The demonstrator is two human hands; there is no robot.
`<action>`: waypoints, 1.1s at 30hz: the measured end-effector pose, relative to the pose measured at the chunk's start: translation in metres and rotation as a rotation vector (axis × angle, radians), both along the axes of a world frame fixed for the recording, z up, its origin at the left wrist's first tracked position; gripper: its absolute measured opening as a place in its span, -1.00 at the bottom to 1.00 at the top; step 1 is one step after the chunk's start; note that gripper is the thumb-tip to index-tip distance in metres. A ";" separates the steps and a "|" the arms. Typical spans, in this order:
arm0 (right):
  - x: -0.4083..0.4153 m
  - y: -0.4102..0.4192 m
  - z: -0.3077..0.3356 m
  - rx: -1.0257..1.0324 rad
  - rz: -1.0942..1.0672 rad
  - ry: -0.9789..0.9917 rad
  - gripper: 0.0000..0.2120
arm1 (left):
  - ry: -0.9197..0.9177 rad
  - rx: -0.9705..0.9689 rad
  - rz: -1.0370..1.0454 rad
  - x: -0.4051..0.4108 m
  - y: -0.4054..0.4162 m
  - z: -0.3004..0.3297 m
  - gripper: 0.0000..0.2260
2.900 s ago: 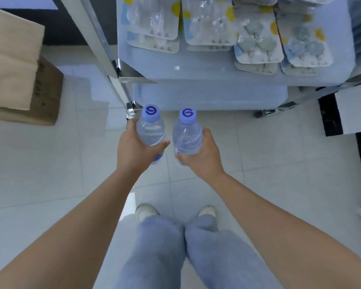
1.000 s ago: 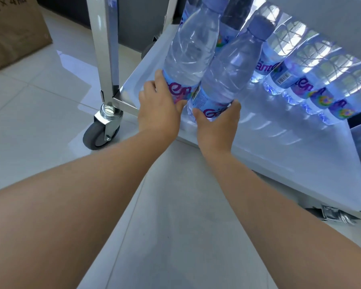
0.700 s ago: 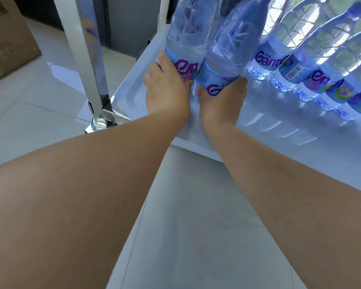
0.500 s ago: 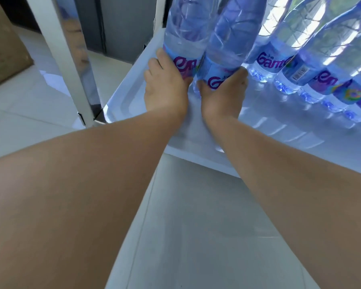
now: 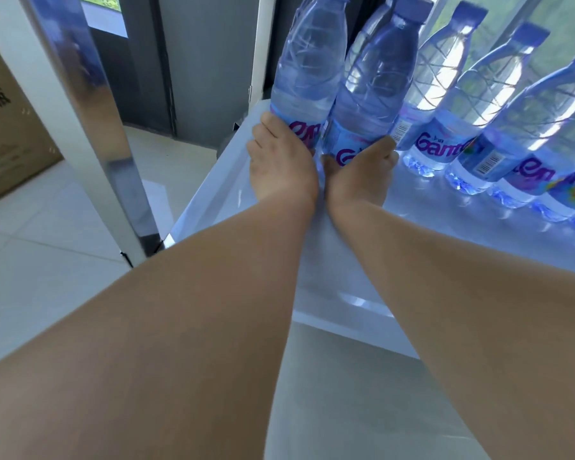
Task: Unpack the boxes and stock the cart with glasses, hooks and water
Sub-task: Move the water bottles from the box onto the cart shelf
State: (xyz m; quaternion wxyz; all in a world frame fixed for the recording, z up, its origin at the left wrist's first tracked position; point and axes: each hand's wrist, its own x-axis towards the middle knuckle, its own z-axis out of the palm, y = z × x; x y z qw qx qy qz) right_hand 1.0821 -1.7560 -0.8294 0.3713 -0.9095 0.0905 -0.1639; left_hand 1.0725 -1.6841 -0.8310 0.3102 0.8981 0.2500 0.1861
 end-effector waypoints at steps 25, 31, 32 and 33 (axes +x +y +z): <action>0.001 0.009 0.005 0.019 0.032 0.120 -0.17 | 0.108 -0.071 -0.166 -0.006 0.009 -0.002 -0.36; -0.085 0.016 0.028 -0.125 0.233 0.116 -0.53 | 0.299 0.334 -0.481 -0.105 0.022 0.020 -0.64; -0.105 0.017 0.036 -0.162 0.300 0.135 -0.54 | 0.319 0.345 -0.533 -0.126 0.026 0.030 -0.70; -0.125 0.018 0.046 -0.197 0.357 0.164 -0.54 | 0.342 0.345 -0.574 -0.146 0.030 0.039 -0.75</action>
